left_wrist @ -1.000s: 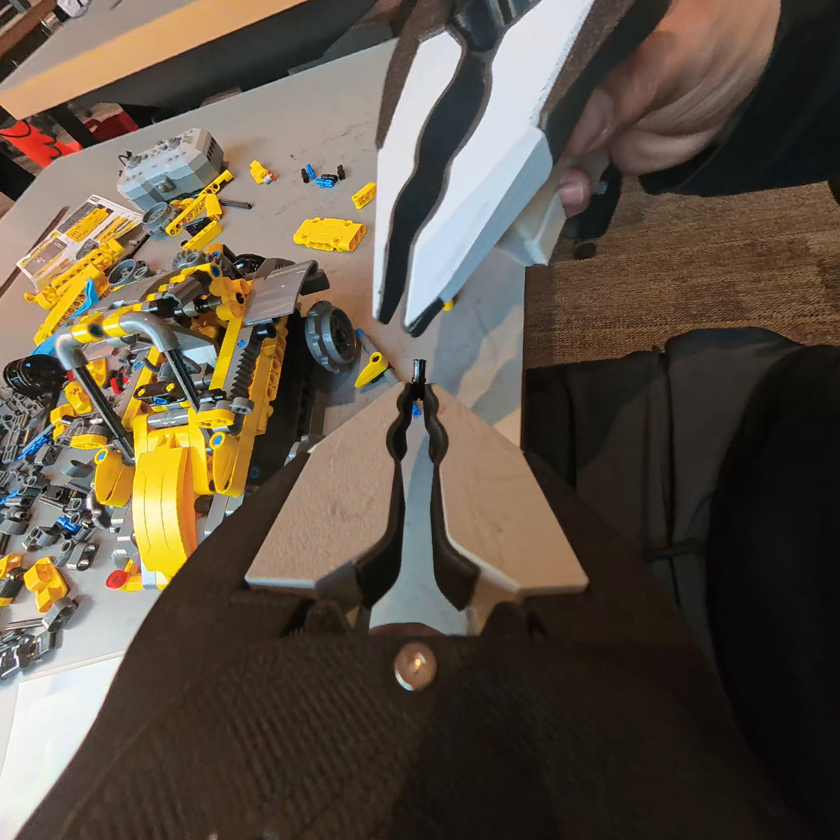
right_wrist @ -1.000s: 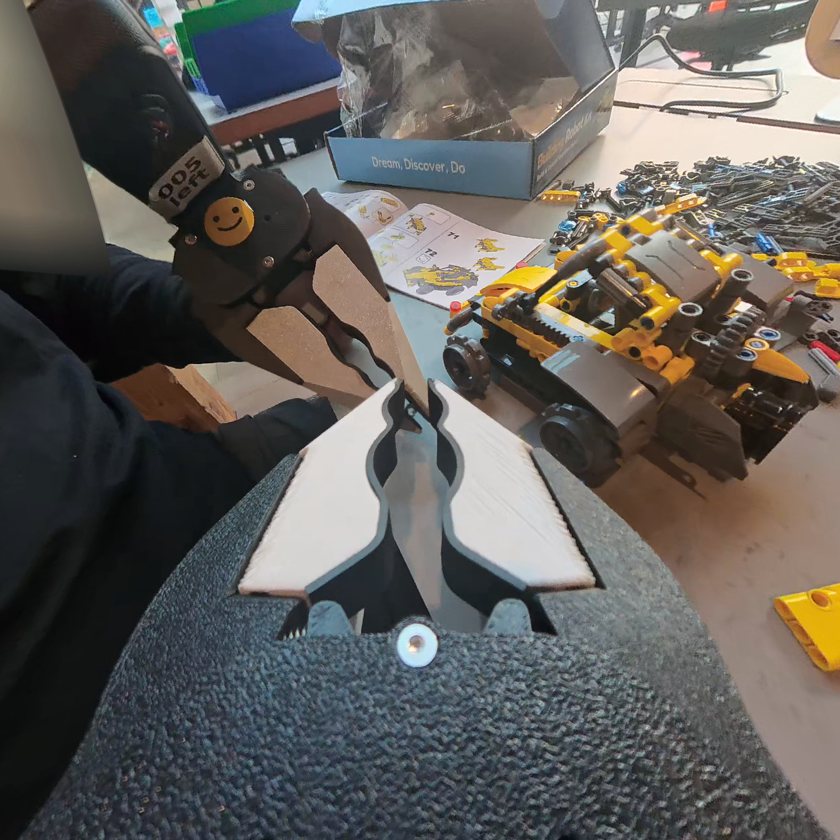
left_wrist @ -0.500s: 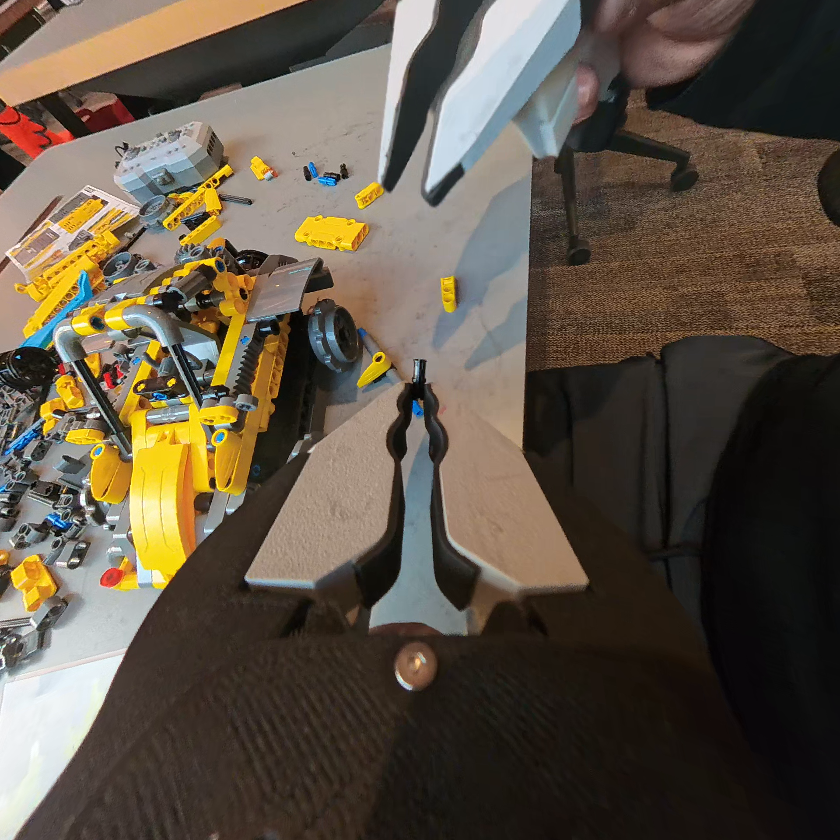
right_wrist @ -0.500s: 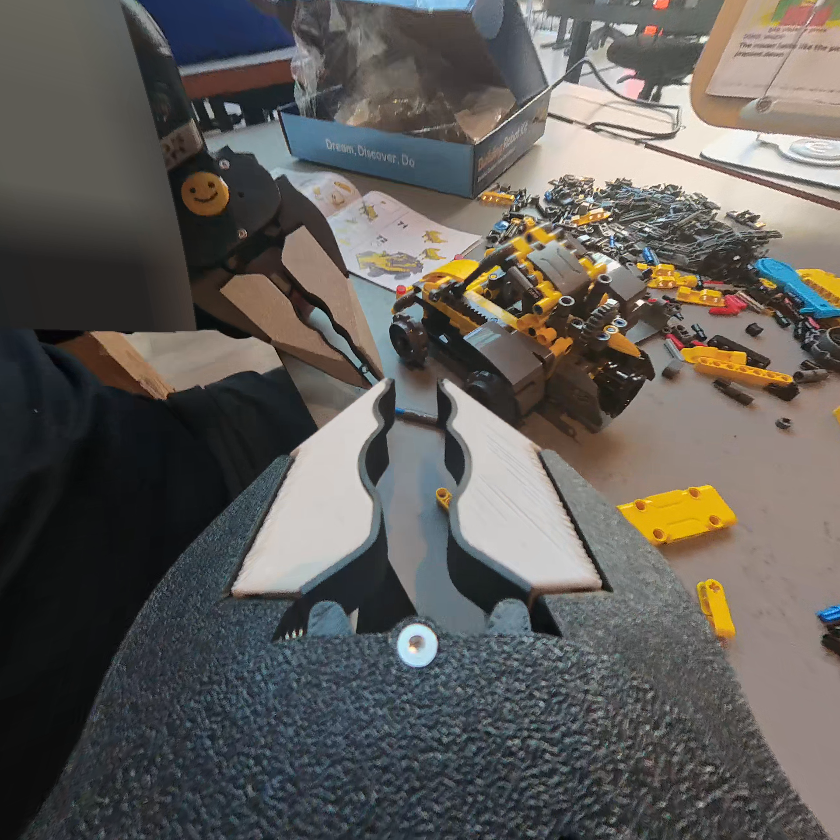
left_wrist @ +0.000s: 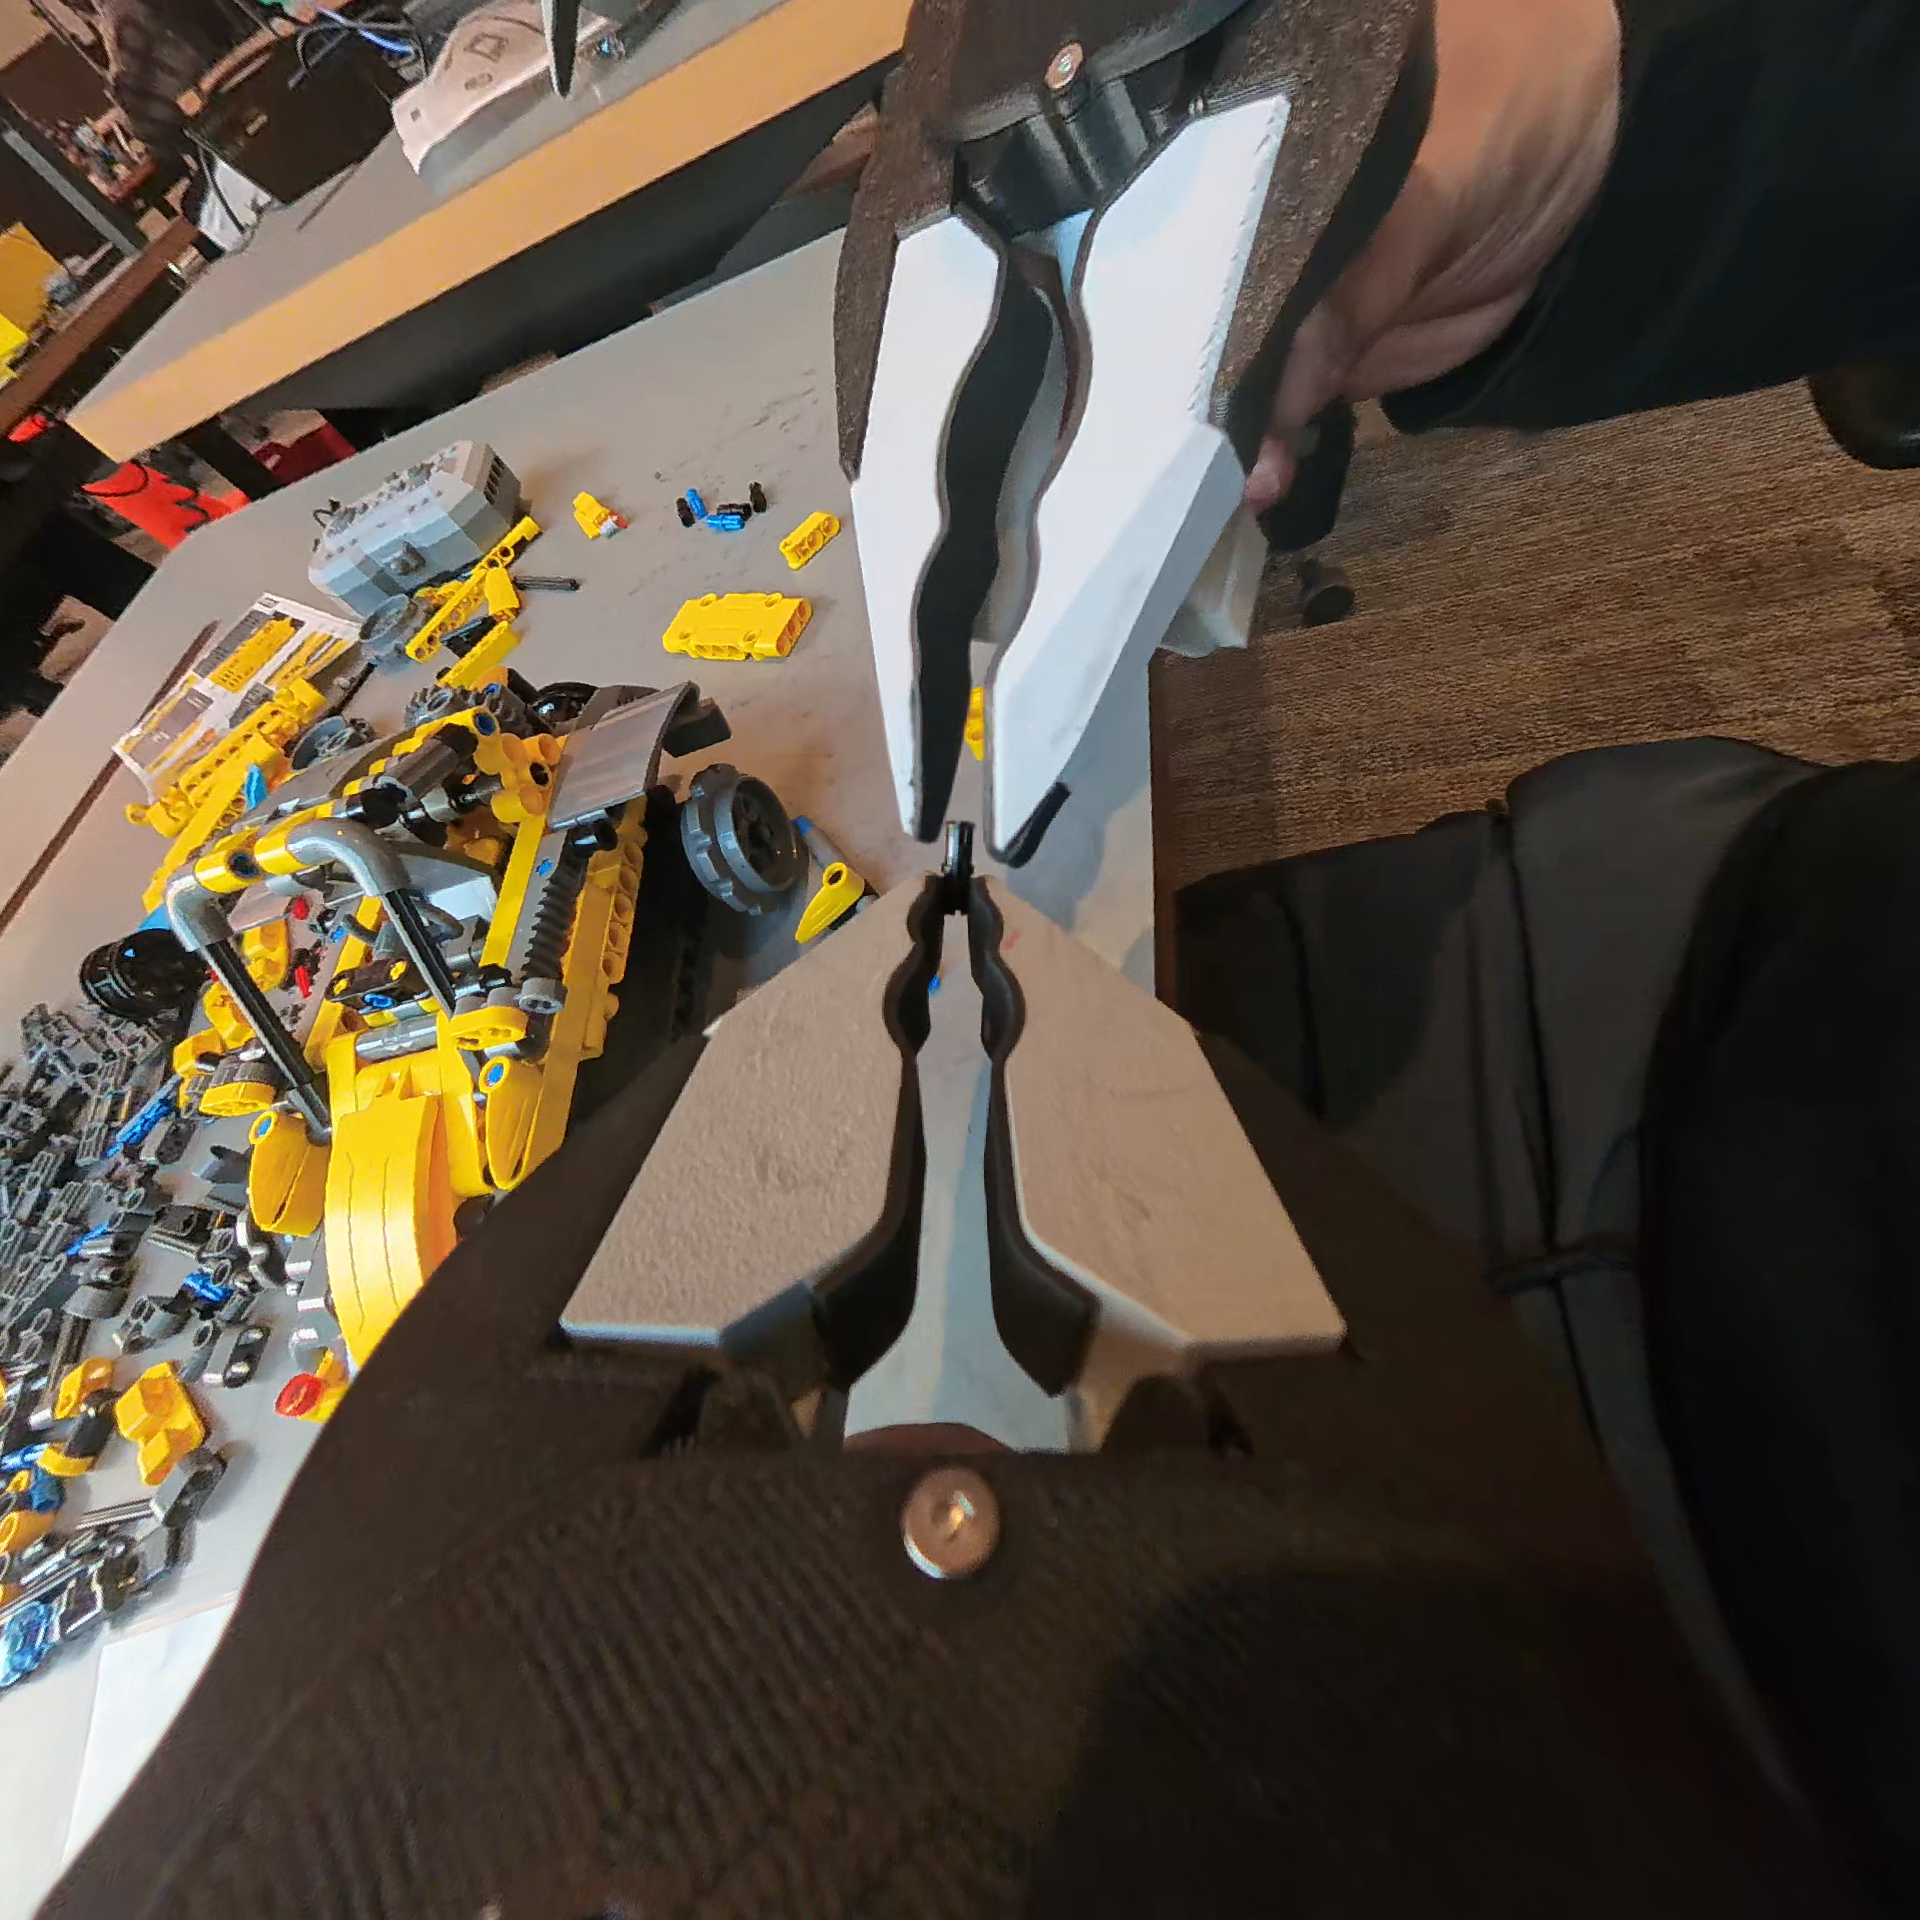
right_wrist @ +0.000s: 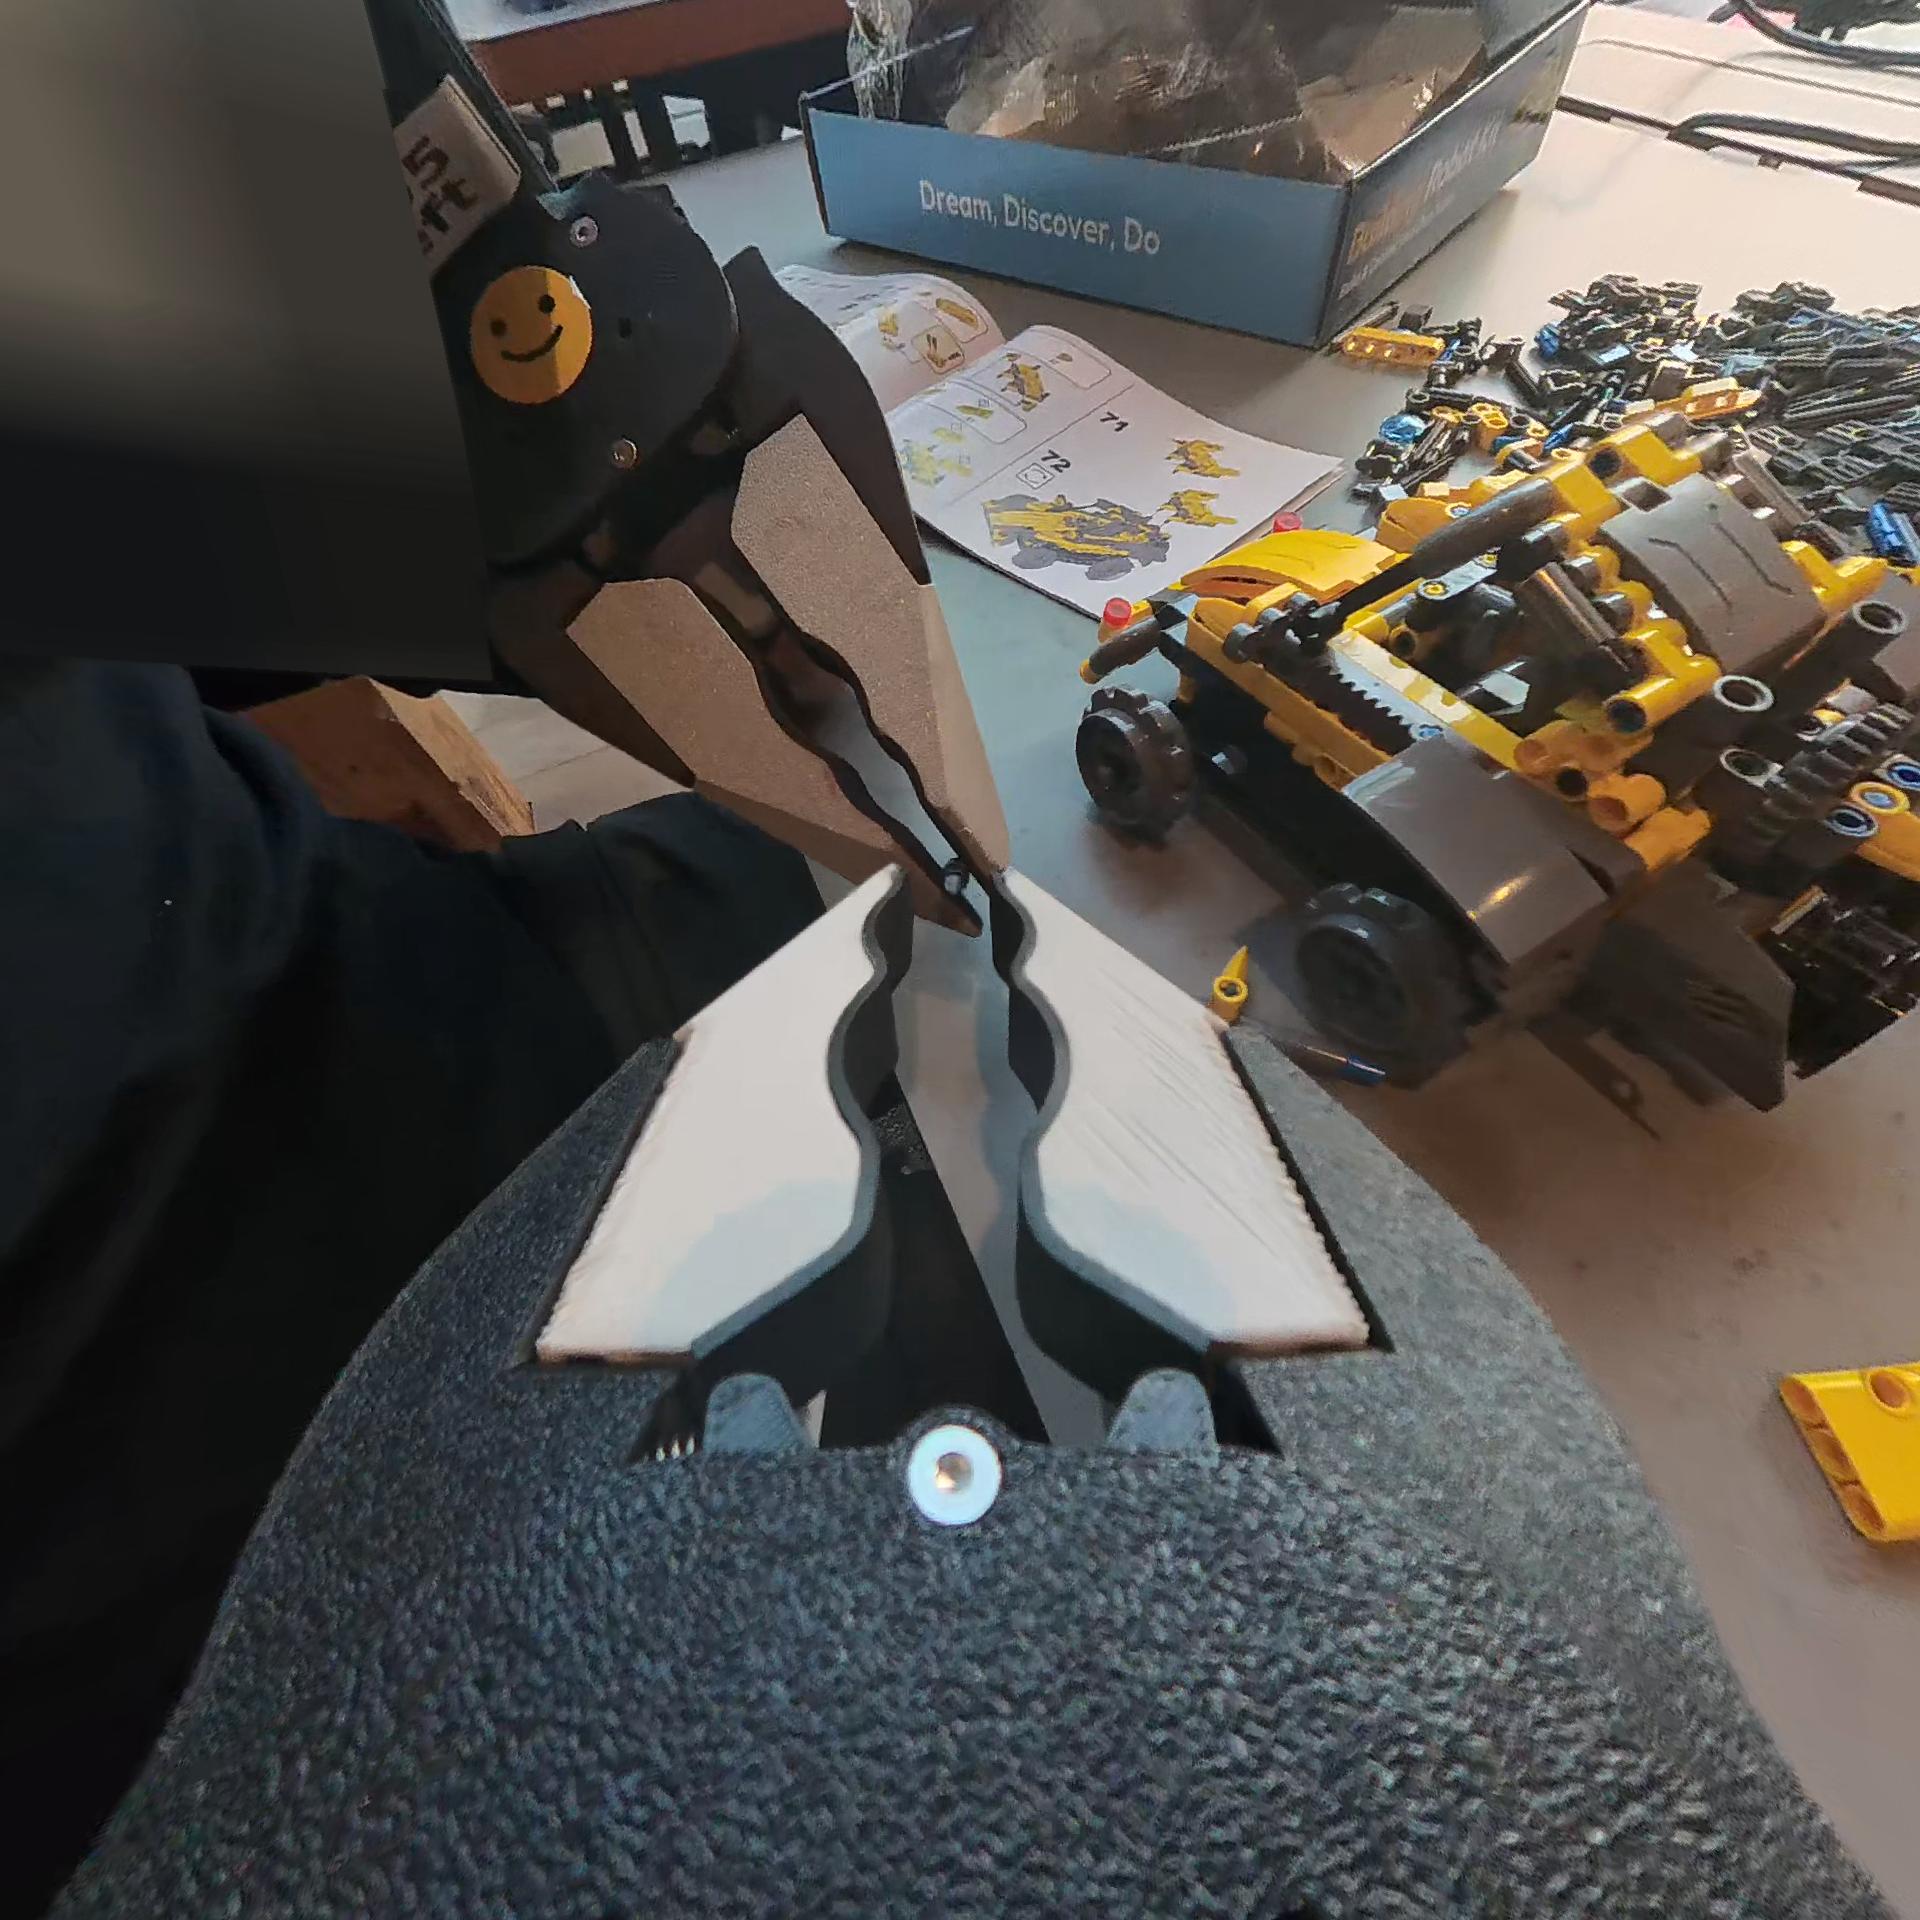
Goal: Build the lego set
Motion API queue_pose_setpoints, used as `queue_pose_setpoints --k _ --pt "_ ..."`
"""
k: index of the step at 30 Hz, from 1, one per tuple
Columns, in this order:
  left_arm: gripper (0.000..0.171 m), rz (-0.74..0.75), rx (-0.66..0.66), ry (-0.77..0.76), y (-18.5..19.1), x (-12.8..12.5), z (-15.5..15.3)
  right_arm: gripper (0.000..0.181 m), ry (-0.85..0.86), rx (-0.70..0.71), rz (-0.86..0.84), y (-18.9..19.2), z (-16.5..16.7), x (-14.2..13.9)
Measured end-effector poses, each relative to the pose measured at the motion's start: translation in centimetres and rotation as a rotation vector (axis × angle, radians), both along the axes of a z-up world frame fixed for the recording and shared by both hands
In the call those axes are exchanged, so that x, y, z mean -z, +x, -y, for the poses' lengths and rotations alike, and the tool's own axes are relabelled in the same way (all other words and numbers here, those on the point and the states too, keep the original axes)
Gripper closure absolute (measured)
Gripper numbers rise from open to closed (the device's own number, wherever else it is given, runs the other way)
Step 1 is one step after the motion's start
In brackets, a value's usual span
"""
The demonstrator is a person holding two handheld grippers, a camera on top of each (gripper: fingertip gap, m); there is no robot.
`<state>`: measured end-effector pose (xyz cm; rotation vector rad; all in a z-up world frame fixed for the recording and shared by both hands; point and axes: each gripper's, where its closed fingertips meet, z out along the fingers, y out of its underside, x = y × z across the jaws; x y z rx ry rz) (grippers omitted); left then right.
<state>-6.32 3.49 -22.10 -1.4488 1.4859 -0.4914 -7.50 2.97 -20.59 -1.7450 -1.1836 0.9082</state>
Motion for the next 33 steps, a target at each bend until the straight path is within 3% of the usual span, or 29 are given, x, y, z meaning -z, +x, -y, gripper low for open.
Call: queue_pose_setpoints --k 3,8,13,18,24,33 --pt "0.171 -0.014 -0.002 0.016 0.1 0.2 0.0 0.176 0.037 0.006 0.014 0.0 -0.1 0.0" --pt "0.171 -0.024 -0.013 0.018 0.0 0.3 -0.1 0.171 0.036 0.024 0.04 0.8 -0.5 -0.1" --pt "0.171 -0.031 -0.02 -0.016 0.0 0.5 -0.3 0.167 0.09 0.122 0.164 5.8 -2.7 -0.1" --pt "0.171 -0.024 -0.021 -0.06 0.0 0.5 -0.5 0.159 0.081 0.094 0.354 9.4 -3.2 1.8" --pt "0.171 -0.035 -0.024 -0.069 0.0 0.7 -0.6 0.156 0.1 0.043 0.468 9.8 -3.2 3.3" --pt "0.17 -0.042 -0.03 -0.065 0.0 0.8 -0.6 0.156 0.101 0.014 0.488 9.5 -3.7 3.9"
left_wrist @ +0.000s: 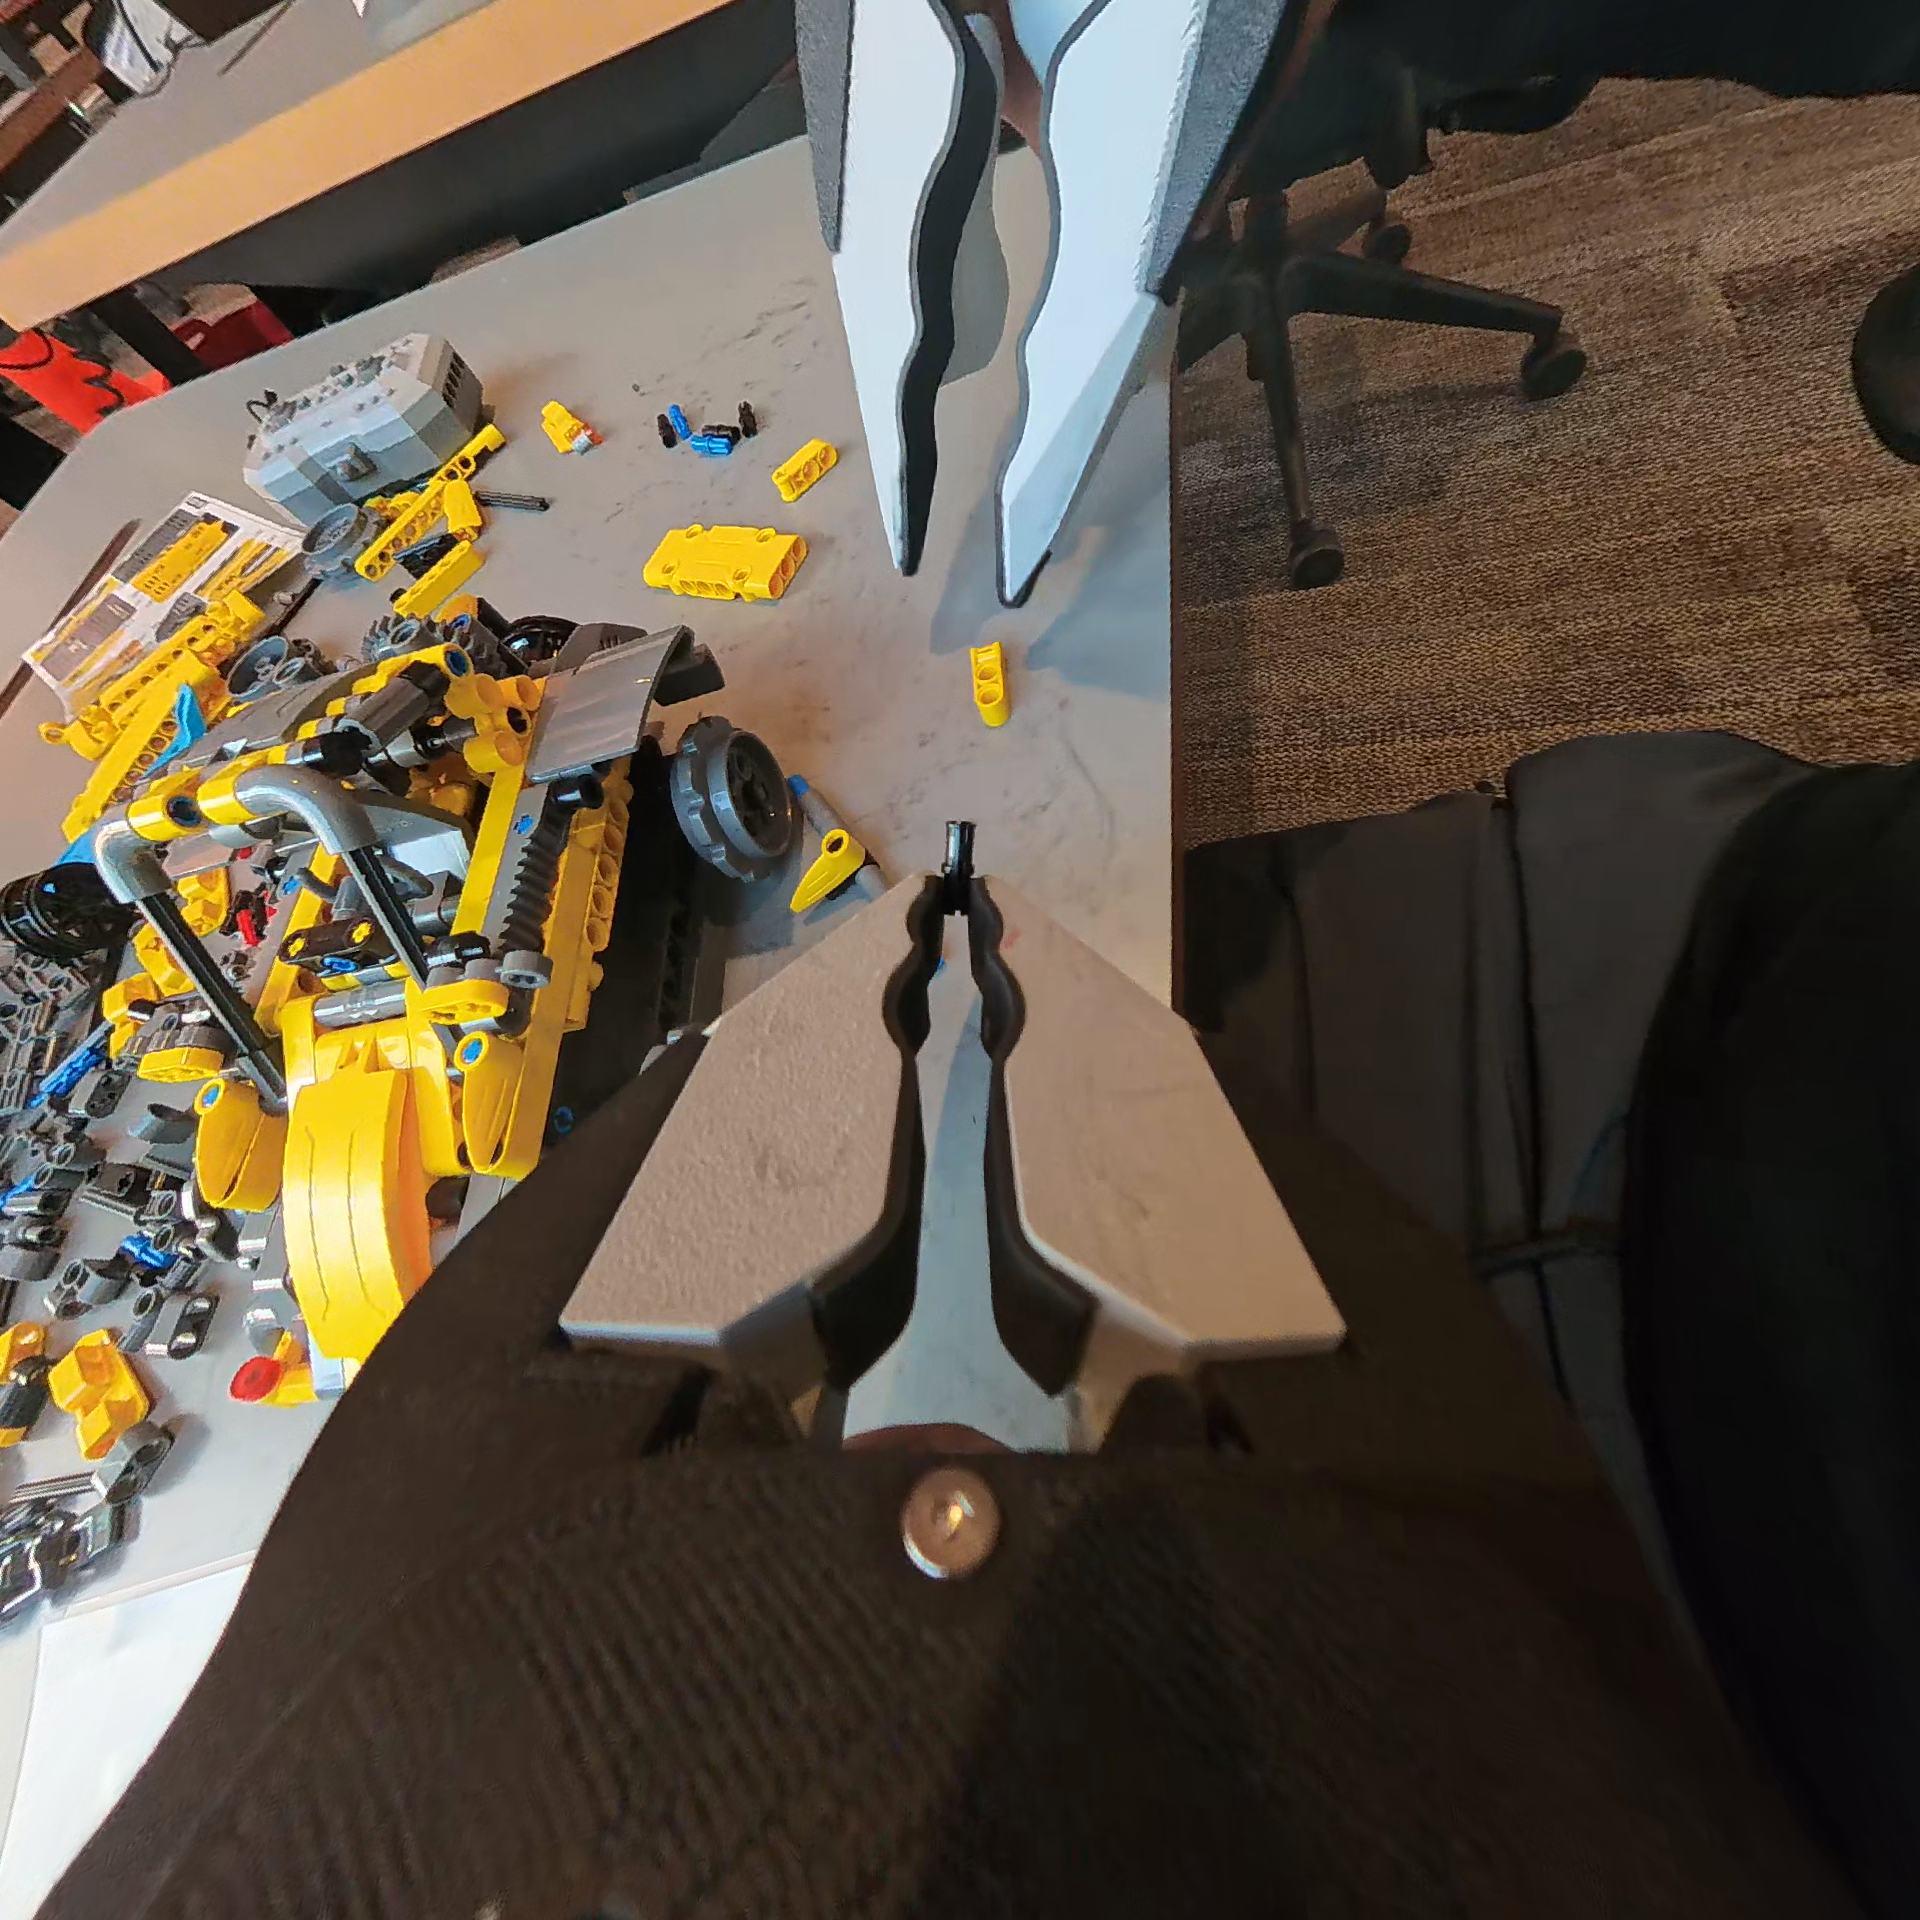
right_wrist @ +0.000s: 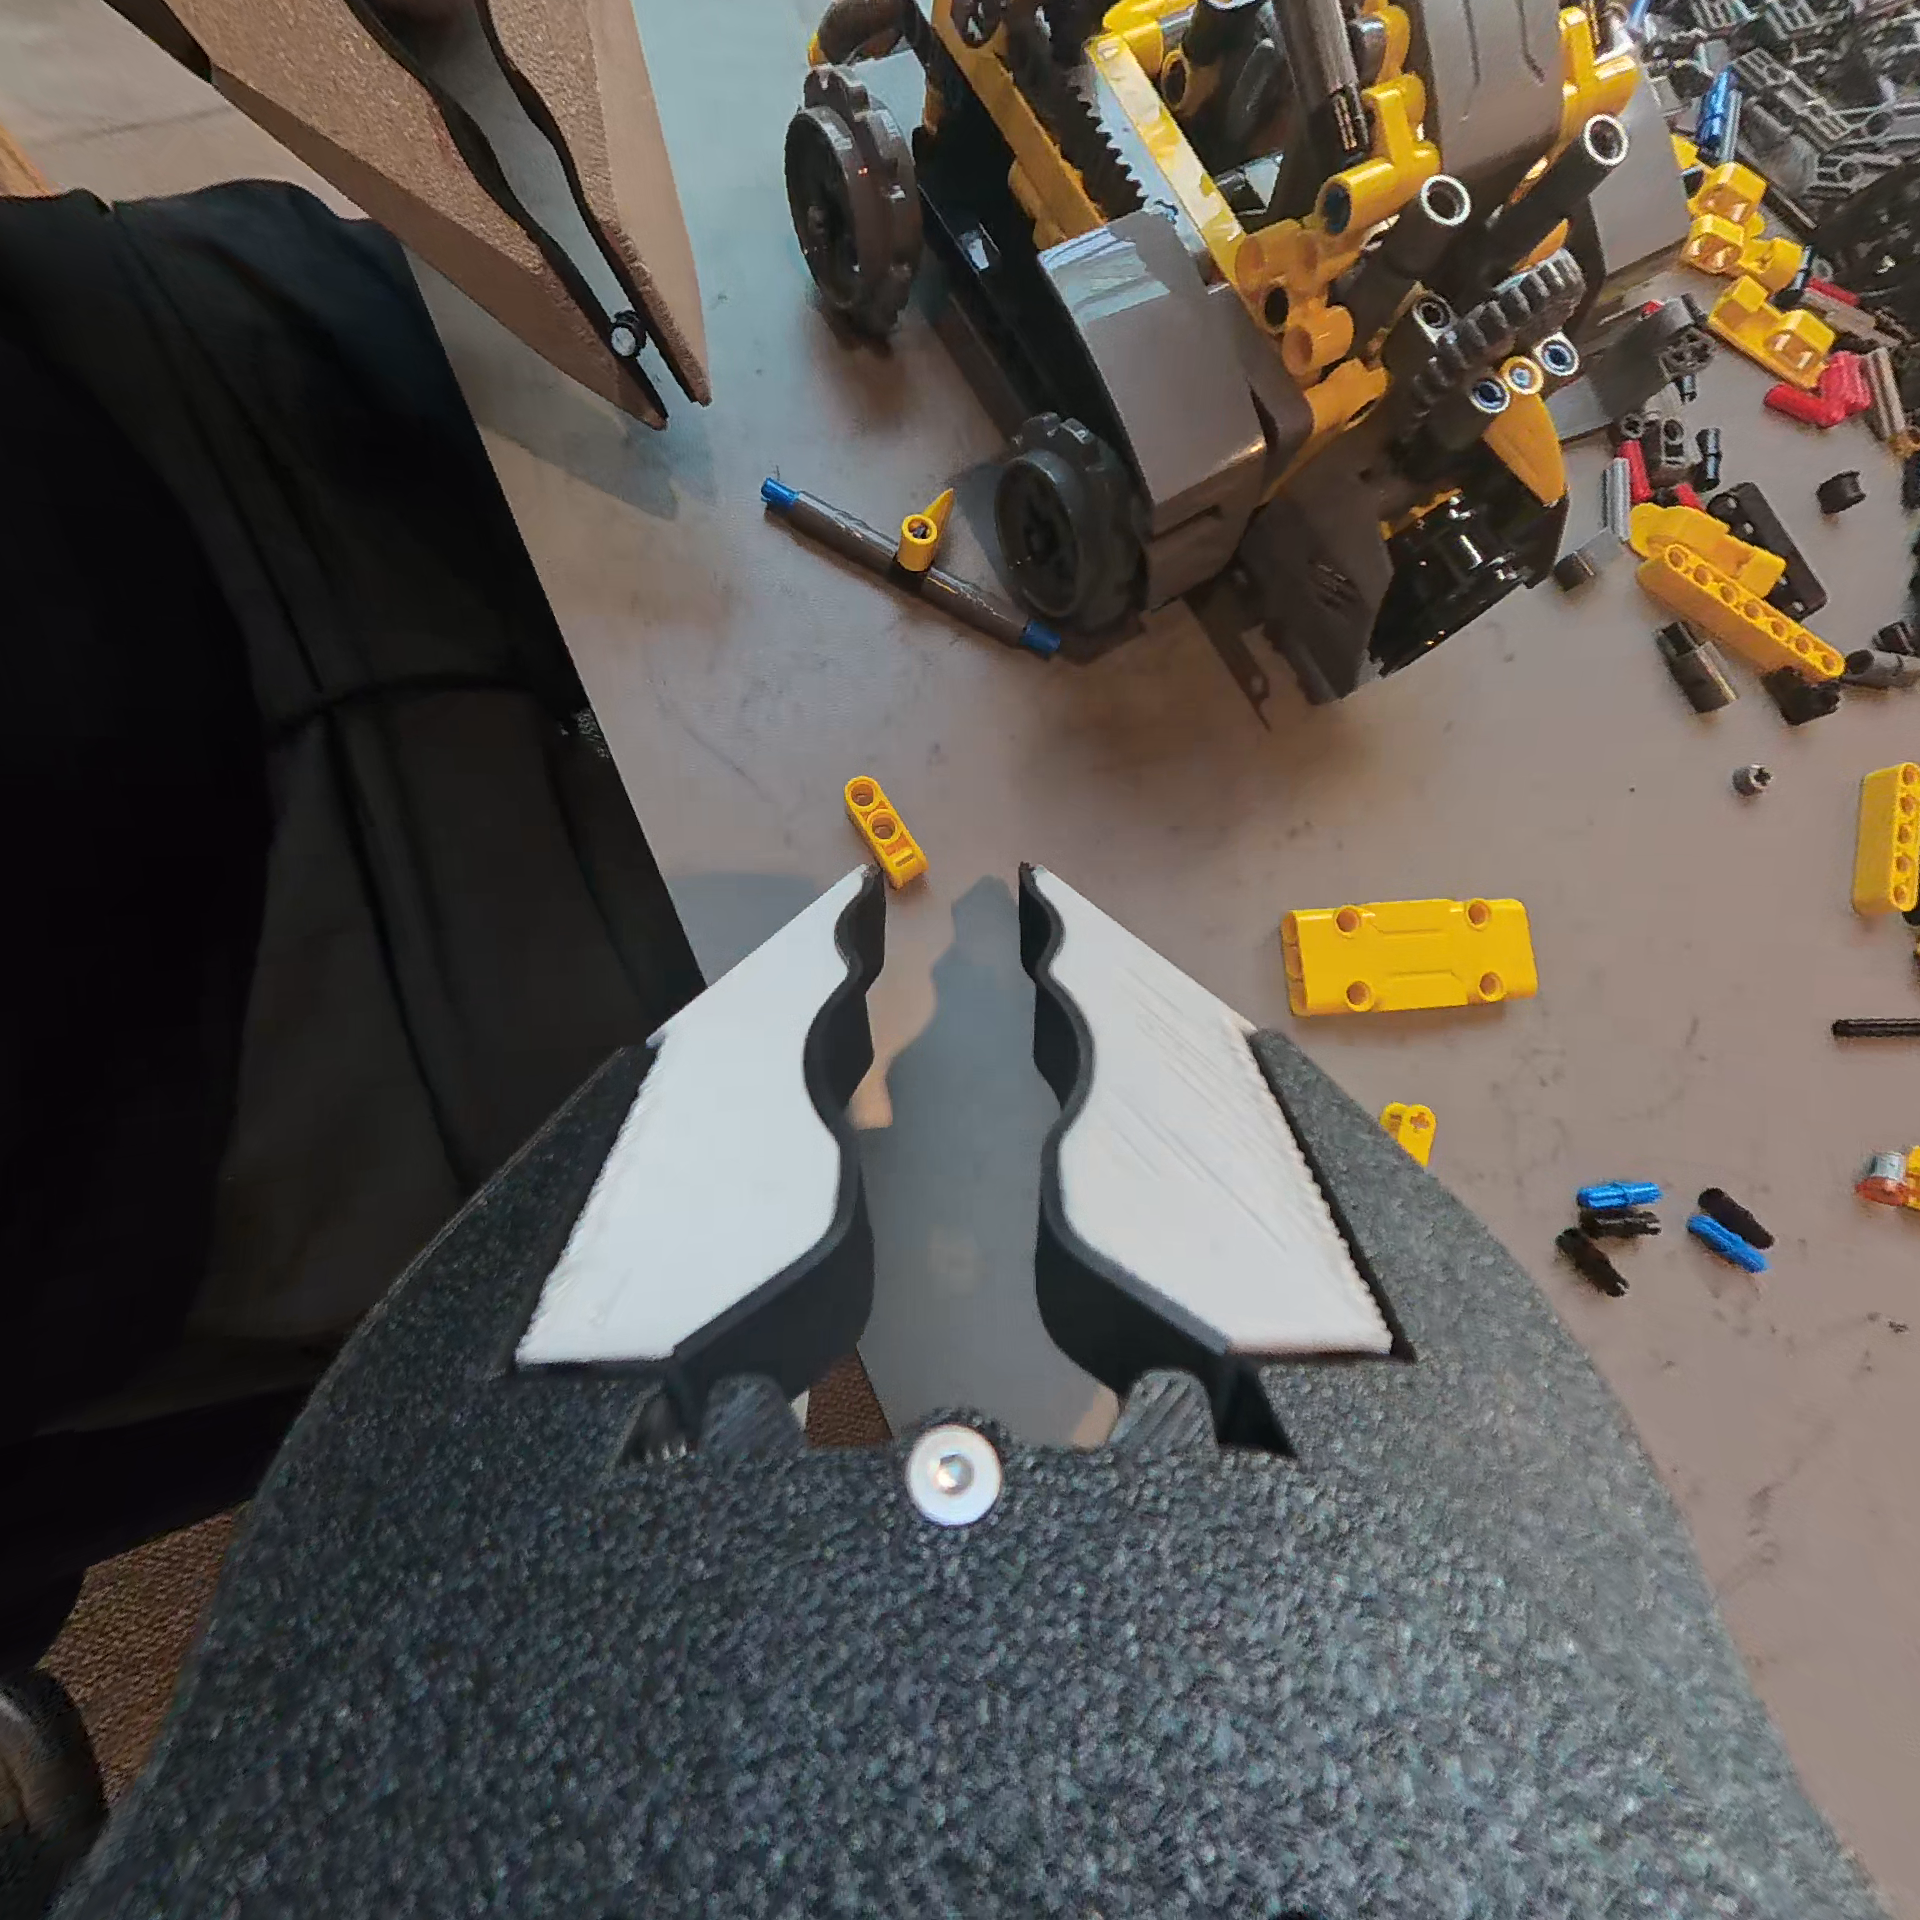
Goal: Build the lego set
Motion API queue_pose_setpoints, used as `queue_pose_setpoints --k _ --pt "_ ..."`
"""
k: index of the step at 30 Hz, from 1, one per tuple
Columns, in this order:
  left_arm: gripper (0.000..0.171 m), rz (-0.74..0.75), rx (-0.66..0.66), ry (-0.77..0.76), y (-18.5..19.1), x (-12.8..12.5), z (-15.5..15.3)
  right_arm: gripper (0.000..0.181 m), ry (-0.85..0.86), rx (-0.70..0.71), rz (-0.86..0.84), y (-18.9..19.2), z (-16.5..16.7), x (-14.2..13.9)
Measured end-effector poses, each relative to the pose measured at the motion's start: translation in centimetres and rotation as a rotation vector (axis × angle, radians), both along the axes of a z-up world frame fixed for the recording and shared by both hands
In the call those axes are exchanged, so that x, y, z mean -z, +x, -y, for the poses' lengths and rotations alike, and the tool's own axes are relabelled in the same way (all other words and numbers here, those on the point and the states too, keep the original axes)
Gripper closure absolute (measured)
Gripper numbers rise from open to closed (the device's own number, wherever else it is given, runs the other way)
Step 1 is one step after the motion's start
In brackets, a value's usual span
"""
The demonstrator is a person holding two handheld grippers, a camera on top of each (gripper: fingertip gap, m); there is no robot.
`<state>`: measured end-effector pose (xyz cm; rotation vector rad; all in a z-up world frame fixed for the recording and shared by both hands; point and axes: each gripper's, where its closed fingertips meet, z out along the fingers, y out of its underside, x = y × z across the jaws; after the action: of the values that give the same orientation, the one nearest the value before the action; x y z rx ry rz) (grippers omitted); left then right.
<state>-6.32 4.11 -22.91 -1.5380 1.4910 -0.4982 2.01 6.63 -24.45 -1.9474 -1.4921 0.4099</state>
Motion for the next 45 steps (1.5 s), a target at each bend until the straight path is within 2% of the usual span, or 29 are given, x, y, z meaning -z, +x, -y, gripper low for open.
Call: queue_pose_setpoints --k 6,13,19,22,26,30,34,37,40,42,45 --pt "0.17 -0.005 0.008 -0.009 0.0 0.1 0.1 0.156 -0.001 -0.011 0.01 0.3 0.0 -0.5" --pt "0.17 -0.013 0.006 -0.007 0.1 0.2 0.1 0.157 -0.029 -0.072 0.04 -0.6 0.5 0.5" --pt "0.17 -0.02 0.009 -0.009 0.1 0.3 0.1 0.173 -0.028 -0.16 0.137 -1.0 0.7 1.7" --pt "0.17 -0.026 0.008 -0.026 0.1 0.5 0.0 0.173 0.12 -0.223 0.203 -1.5 0.7 1.0" --pt "0.17 -0.008 0.006 -0.07 0.1 0.3 -0.1 0.173 0.635 -0.329 0.479 -1.5 -0.7 -0.4" --pt "0.17 -0.026 -0.004 -0.091 0.1 0.7 -0.3 0.173 0.92 -0.506 0.693 -1.9 0.0 -0.3" --pt "0.17 -0.038 -0.012 -0.083 0.1 0.8 -0.4 0.161 1.001 -0.616 0.784 -1.5 0.4 0.6" --pt "0.17 -0.039 -0.016 -0.084 0.1 0.8 -0.4 0.172 1.01 -0.667 0.823 -1.1 0.8 1.3" --pt "0.17 -0.039 -0.015 -0.082 0.0 0.8 -0.4 0.164 0.924 -0.621 0.784 -0.6 1.3 1.0" --pt "0.17 -0.04 -0.013 -0.081 0.1 0.9 -0.4 0.163 0.805 -0.498 0.716 0.0 1.1 0.4" --pt "0.17 -0.039 -0.009 -0.085 0.1 0.9 -0.3 0.16 0.598 -0.23 0.523 0.3 0.7 -0.4"
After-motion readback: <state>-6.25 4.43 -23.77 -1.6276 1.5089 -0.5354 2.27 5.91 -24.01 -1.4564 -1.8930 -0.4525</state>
